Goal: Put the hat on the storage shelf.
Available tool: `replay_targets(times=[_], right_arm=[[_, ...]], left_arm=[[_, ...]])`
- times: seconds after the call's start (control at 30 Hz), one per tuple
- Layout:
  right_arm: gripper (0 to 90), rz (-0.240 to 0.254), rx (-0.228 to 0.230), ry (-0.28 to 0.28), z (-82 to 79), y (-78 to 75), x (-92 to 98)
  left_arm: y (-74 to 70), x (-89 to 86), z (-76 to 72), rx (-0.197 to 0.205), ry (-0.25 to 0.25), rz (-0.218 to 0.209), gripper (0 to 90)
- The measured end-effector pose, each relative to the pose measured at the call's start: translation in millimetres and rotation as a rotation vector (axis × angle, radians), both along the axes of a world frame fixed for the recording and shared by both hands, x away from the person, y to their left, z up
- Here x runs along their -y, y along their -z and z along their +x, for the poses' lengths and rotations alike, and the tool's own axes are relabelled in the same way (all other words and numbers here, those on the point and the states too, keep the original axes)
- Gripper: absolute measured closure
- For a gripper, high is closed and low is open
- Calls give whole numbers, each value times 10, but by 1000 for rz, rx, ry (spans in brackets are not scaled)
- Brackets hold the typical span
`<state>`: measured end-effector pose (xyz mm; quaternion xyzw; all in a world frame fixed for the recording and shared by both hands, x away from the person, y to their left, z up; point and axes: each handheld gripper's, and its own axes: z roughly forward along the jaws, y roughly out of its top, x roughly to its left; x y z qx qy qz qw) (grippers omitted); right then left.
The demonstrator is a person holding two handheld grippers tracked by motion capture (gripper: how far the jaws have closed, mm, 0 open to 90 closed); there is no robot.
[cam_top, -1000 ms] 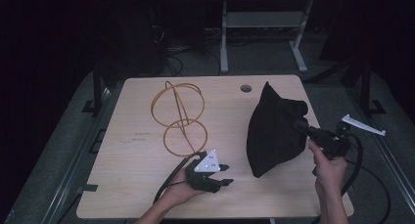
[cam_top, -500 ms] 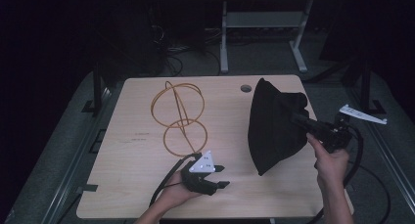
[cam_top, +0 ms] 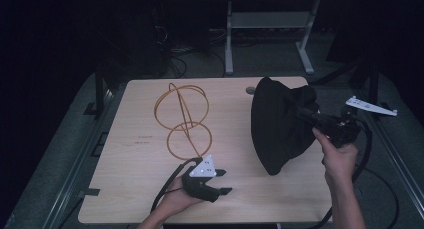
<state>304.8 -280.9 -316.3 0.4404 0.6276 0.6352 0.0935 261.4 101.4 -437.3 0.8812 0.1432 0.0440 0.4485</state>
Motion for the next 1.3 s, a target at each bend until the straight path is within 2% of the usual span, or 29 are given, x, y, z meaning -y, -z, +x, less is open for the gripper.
replay_targets(times=[0.6, 1.3], right_arm=[[888, -29, 42, -32, 104, -323, -190], [887, -56, 96, -86, 239, -622, -465]], left_arm=[[44, -70, 42, -33, -38, -29, 299], [65, -57, 45, -46, -45, -40, 281]])
